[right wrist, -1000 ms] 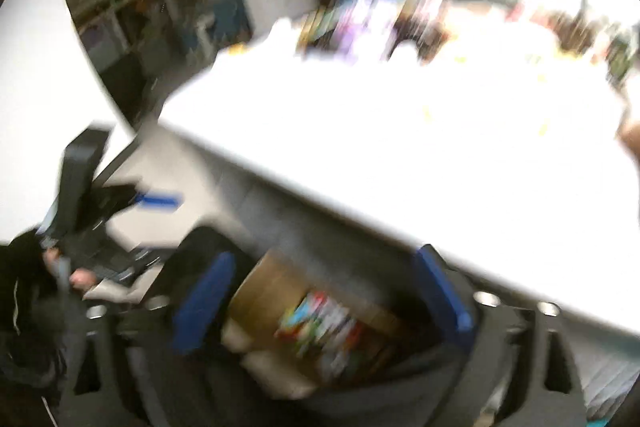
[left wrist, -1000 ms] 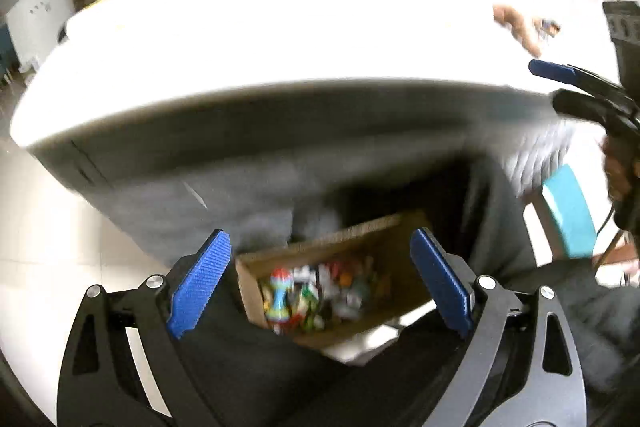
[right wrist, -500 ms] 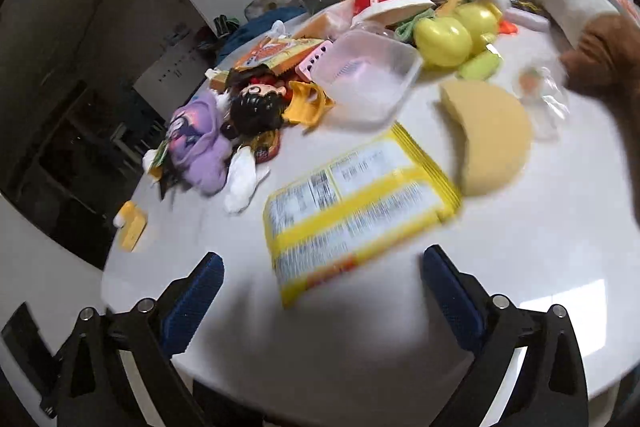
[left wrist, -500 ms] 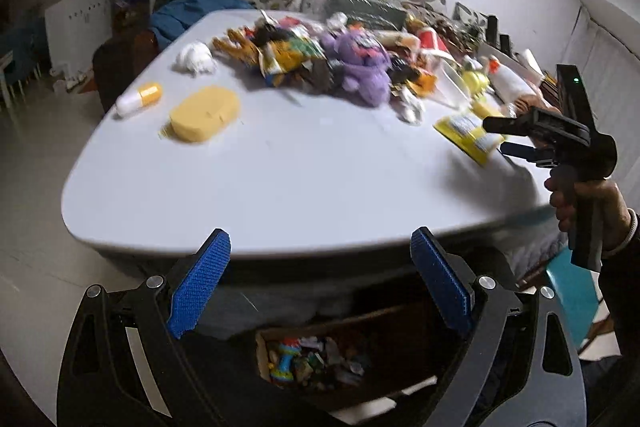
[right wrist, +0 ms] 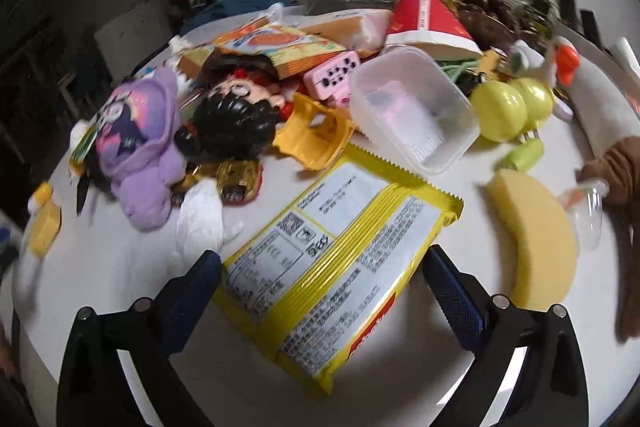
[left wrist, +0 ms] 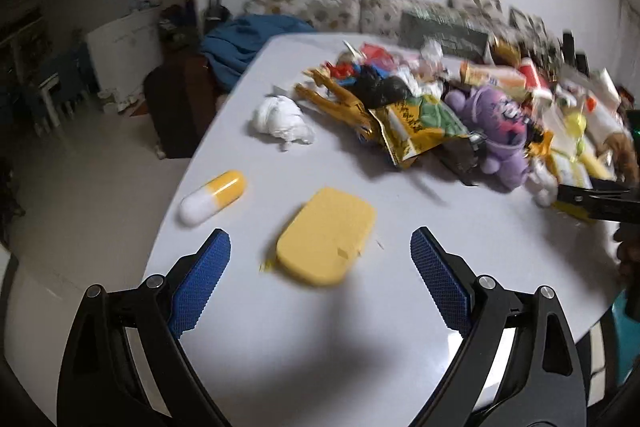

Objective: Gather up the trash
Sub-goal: 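Grasp the yellow snack bag with the right tool while the left tool grasps the yellow sponge block, then drop the snack bag and sponge block into the cardboard box with both tools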

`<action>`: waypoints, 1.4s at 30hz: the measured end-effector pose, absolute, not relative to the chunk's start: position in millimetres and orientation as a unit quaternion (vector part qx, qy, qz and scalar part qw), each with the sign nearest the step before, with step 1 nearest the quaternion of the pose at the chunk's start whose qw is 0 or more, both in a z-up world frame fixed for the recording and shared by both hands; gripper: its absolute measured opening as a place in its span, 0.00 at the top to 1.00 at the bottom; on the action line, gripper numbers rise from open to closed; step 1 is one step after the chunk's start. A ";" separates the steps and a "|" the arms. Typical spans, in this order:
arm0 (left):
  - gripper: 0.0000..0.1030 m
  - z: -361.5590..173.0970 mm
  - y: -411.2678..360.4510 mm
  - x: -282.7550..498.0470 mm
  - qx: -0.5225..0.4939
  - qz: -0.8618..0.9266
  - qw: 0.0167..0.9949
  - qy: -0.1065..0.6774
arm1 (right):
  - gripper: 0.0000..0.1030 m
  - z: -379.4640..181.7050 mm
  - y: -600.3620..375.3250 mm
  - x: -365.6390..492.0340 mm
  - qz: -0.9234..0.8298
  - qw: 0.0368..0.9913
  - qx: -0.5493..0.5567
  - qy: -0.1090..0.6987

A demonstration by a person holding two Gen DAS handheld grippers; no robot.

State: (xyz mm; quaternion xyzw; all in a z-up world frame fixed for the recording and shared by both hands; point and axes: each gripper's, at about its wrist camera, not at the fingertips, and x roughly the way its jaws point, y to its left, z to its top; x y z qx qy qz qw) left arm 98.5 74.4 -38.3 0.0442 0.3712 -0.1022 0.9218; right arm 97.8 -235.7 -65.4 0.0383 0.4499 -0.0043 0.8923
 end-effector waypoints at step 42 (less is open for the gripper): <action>0.17 -169.1 -17.1 -82.0 0.111 -0.254 0.785 0.555 | 0.11 -165.2 -196.1 -96.1 0.264 0.736 0.052 0.621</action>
